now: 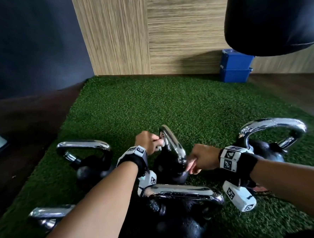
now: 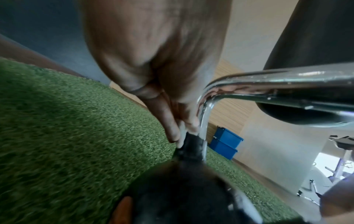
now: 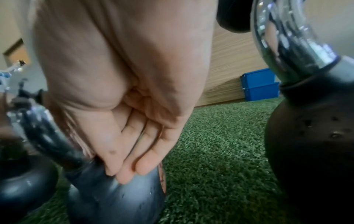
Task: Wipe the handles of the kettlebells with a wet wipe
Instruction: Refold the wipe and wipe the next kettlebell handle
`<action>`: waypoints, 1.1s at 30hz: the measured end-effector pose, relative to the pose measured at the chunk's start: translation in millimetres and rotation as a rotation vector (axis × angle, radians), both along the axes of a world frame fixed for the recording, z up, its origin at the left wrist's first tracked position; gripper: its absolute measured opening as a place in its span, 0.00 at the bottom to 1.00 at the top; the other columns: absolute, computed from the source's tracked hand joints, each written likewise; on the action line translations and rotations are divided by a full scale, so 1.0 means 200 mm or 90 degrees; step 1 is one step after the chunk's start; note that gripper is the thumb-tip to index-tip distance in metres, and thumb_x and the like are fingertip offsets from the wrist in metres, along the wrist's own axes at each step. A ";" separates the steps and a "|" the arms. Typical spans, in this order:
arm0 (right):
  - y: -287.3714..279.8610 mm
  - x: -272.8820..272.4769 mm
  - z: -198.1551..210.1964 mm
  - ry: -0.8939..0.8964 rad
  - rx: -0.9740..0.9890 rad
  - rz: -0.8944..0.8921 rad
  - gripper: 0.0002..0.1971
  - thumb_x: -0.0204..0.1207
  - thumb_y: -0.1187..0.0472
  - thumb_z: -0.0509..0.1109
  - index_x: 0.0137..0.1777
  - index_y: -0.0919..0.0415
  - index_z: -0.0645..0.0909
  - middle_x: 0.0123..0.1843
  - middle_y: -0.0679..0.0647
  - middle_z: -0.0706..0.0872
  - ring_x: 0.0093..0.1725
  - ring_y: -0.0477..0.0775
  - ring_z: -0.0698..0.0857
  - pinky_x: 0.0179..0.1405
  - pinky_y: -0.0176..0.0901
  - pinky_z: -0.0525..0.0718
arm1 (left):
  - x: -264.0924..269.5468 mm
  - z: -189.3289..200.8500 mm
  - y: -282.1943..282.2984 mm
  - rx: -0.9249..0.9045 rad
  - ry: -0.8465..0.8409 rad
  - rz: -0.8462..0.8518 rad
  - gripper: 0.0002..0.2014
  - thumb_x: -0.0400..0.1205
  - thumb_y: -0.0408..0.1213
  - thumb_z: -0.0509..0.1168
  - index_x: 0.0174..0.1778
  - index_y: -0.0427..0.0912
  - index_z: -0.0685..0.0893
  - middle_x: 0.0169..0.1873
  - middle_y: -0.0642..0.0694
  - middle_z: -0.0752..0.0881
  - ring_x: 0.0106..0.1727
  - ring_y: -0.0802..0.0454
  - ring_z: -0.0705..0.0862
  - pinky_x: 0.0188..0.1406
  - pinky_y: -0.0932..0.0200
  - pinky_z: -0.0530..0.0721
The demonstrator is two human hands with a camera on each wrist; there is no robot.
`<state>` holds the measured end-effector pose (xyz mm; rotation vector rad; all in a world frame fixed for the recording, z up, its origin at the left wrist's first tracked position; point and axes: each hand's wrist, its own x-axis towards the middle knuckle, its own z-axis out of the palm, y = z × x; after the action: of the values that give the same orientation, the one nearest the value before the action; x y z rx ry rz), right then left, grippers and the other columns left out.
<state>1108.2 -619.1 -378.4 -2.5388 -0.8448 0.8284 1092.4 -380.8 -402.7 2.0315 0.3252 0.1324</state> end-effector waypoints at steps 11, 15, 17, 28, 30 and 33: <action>0.11 0.05 -0.10 0.118 0.209 -0.222 0.08 0.74 0.55 0.80 0.50 0.54 0.85 0.40 0.54 0.89 0.31 0.53 0.86 0.29 0.47 0.87 | 0.03 -0.01 -0.08 -0.116 0.079 -0.052 0.19 0.79 0.29 0.77 0.64 0.26 0.88 0.52 0.33 0.92 0.47 0.45 0.92 0.55 0.51 0.93; 0.14 0.03 -0.16 0.271 0.249 -0.280 0.15 0.77 0.62 0.77 0.62 0.63 0.83 0.30 0.46 0.89 0.25 0.43 0.87 0.22 0.40 0.87 | 0.09 0.09 -0.09 -0.137 0.067 0.027 0.04 0.80 0.26 0.74 0.39 0.33 0.91 0.40 0.38 0.92 0.47 0.41 0.93 0.61 0.45 0.91; 0.14 0.04 -0.17 0.249 0.247 -0.281 0.19 0.75 0.59 0.79 0.65 0.62 0.84 0.34 0.47 0.88 0.27 0.42 0.87 0.24 0.41 0.88 | 0.11 0.12 -0.09 -0.168 0.023 0.044 0.04 0.80 0.24 0.74 0.44 0.36 0.92 0.36 0.44 0.91 0.36 0.51 0.92 0.50 0.56 0.93; 0.11 0.07 -0.21 0.265 0.264 -0.291 0.23 0.71 0.56 0.82 0.66 0.59 0.85 0.46 0.53 0.90 0.36 0.49 0.89 0.36 0.49 0.91 | 0.04 0.13 -0.08 -0.320 -0.082 -0.002 0.15 0.81 0.20 0.71 0.65 0.30 0.88 0.54 0.38 0.93 0.48 0.53 0.94 0.46 0.63 0.92; 0.11 0.07 -0.22 0.263 0.269 -0.286 0.23 0.72 0.57 0.82 0.66 0.59 0.85 0.47 0.53 0.90 0.36 0.49 0.89 0.36 0.49 0.92 | 0.03 0.15 -0.05 -0.319 -0.074 -0.021 0.14 0.80 0.23 0.73 0.62 0.36 0.90 0.57 0.38 0.93 0.55 0.51 0.93 0.59 0.56 0.90; 0.10 0.07 -0.23 0.257 0.283 -0.278 0.22 0.72 0.56 0.82 0.65 0.58 0.86 0.45 0.54 0.90 0.37 0.50 0.88 0.40 0.50 0.92 | 0.02 0.20 -0.01 -0.276 -0.039 -0.082 0.11 0.76 0.28 0.79 0.51 0.45 0.94 0.52 0.46 0.95 0.55 0.52 0.93 0.59 0.59 0.89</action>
<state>1121.6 -599.0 -424.7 -1.9621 -0.2840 0.8499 1096.1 -382.0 -363.4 1.6093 0.1660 0.0389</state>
